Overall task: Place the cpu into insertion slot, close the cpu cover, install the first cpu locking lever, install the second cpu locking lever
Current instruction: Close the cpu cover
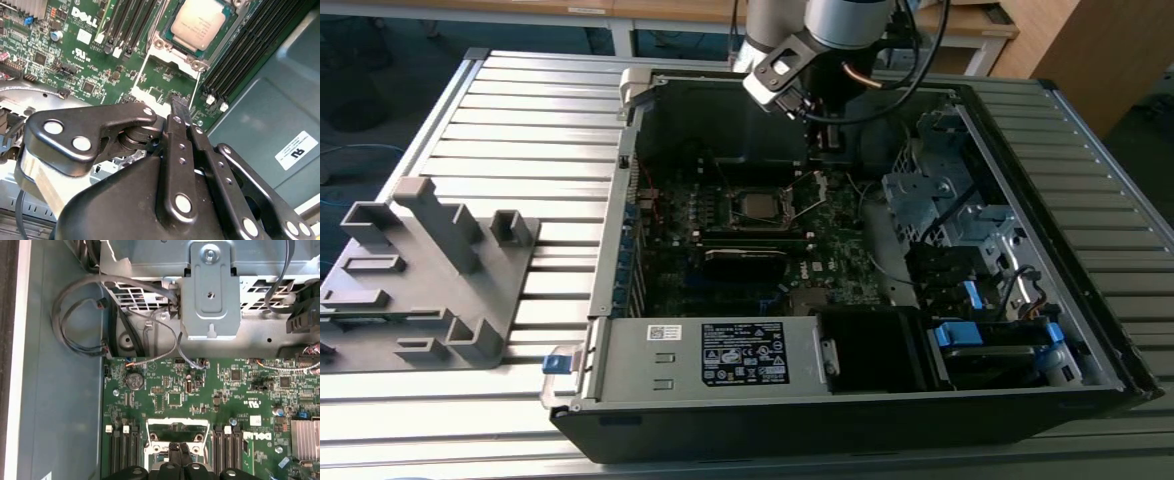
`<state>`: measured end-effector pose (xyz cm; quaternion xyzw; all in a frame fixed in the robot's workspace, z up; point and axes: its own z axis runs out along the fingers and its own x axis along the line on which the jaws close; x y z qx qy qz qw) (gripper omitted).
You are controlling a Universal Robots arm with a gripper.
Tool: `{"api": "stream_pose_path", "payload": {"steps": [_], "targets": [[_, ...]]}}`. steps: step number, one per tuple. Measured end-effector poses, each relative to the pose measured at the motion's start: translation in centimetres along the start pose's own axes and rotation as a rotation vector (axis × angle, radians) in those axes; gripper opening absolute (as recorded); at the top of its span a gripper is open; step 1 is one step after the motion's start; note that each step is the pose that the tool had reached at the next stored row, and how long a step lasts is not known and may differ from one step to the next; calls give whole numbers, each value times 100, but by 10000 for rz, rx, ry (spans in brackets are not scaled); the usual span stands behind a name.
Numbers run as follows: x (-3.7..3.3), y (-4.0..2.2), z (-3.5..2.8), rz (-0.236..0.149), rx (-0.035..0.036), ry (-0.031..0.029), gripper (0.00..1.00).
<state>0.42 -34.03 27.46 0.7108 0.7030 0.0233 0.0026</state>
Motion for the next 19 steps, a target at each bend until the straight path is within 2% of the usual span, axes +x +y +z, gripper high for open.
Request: {"api": "stream_pose_path", "payload": {"steps": [8,13,19], "targets": [[0,15,1,0,0,0,11],[1,56,3,1,0,1,11],[1,60,3,1,0,1,11]]}}
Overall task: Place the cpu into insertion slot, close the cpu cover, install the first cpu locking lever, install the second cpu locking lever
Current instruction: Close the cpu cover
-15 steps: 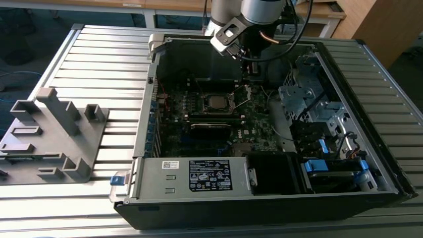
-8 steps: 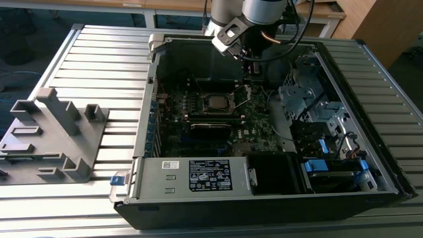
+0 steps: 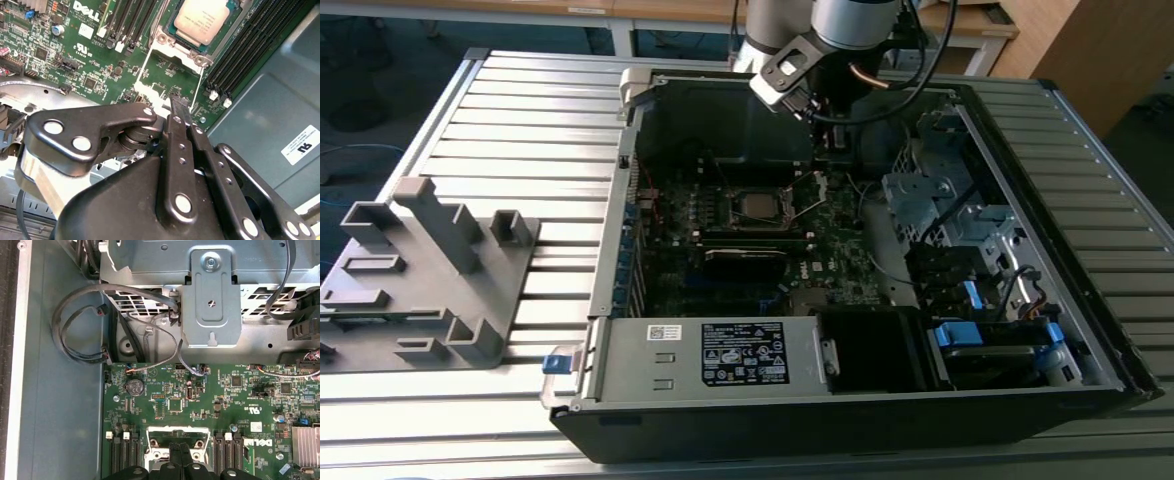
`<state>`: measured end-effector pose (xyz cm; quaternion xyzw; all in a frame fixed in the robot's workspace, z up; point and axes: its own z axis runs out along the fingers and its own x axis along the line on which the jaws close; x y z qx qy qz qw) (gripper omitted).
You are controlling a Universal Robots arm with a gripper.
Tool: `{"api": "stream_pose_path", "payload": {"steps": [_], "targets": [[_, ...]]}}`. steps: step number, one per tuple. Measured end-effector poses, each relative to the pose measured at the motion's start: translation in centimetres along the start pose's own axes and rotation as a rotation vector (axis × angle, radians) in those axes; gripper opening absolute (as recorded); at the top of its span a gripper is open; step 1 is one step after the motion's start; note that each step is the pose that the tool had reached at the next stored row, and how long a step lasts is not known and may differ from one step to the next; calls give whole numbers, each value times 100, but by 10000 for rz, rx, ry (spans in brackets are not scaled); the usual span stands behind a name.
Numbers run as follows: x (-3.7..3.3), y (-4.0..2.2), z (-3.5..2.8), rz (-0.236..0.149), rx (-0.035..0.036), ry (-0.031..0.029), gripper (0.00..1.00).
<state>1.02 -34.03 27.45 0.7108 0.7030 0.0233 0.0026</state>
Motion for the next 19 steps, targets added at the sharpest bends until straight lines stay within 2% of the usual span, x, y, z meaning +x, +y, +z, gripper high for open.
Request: {"api": "stream_pose_path", "payload": {"steps": [6,13,19], "targets": [[0,30,2,-1,0,0,11],[0,32,2,0,1,0,11],[1,80,5,0,0,1,11]]}}
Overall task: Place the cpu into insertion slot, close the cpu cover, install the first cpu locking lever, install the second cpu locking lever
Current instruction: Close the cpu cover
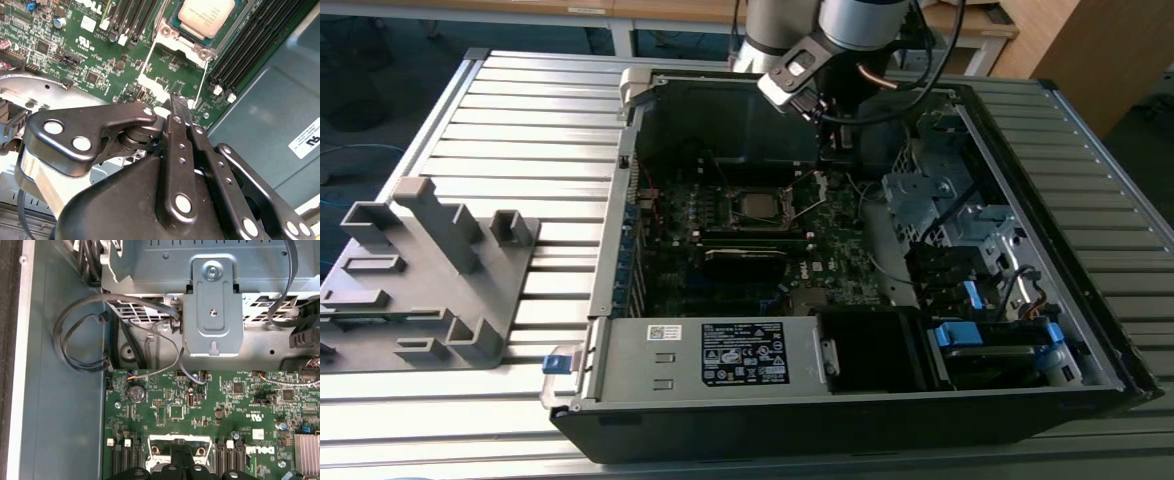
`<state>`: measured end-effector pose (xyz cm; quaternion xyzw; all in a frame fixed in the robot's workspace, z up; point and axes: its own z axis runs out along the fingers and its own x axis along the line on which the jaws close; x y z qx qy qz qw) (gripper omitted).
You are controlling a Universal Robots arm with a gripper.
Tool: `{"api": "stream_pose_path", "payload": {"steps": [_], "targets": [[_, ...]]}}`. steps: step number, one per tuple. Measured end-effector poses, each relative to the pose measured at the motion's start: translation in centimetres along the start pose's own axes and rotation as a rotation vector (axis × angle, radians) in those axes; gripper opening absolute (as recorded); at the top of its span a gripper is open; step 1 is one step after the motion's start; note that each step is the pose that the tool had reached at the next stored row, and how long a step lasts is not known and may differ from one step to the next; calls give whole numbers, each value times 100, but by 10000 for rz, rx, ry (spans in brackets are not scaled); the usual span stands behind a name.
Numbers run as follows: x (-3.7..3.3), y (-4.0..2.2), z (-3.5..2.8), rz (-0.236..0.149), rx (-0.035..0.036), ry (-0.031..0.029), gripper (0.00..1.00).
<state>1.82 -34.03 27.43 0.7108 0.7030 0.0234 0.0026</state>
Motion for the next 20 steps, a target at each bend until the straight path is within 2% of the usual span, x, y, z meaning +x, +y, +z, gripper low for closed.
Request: {"api": "stream_pose_path", "payload": {"steps": [15,20], "targets": [[3,165,8,0,0,0,11],[3,168,8,1,0,-1,11]]}}
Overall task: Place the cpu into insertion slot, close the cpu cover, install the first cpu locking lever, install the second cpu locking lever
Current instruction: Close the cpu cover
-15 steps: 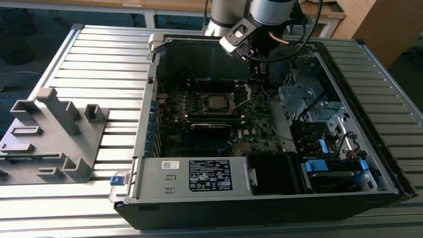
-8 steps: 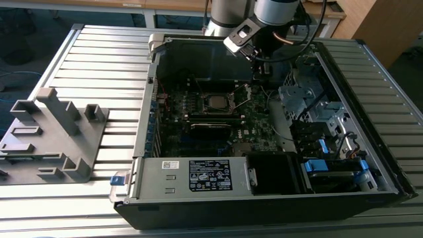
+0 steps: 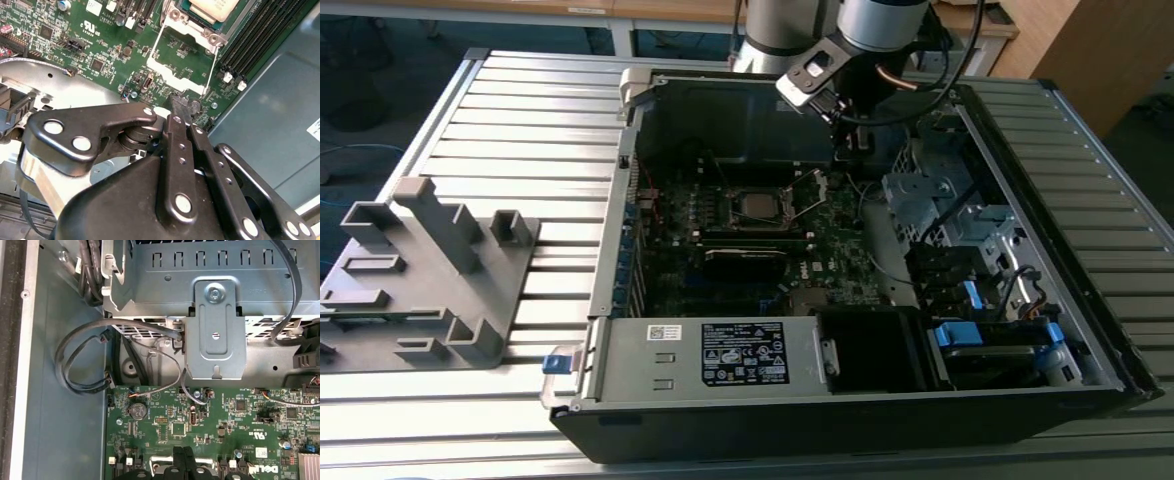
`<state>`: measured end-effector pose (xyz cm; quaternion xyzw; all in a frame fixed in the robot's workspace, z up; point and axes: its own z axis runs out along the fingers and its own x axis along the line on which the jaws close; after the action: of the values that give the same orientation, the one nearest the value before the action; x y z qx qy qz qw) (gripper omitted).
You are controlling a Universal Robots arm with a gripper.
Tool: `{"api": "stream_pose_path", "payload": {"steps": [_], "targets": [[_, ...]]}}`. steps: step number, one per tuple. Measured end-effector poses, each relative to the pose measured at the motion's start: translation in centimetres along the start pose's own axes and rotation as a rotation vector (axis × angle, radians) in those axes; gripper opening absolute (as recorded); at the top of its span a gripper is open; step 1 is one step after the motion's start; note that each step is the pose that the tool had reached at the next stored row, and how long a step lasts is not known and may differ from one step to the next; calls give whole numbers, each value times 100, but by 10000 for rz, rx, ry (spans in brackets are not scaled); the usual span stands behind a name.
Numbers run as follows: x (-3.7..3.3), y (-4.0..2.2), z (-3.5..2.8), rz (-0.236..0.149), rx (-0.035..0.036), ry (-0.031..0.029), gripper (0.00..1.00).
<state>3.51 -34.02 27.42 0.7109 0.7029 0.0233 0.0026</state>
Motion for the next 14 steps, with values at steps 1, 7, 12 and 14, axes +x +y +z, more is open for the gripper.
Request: {"api": "stream_pose_path", "payload": {"steps": [1,7,12,14], "targets": [[0,5,1,-2,0,0,11],[1,60,8,0,0,0,11],[1,65,9,0,0,1,11],[1,65,9,0,0,-1,11]]}}
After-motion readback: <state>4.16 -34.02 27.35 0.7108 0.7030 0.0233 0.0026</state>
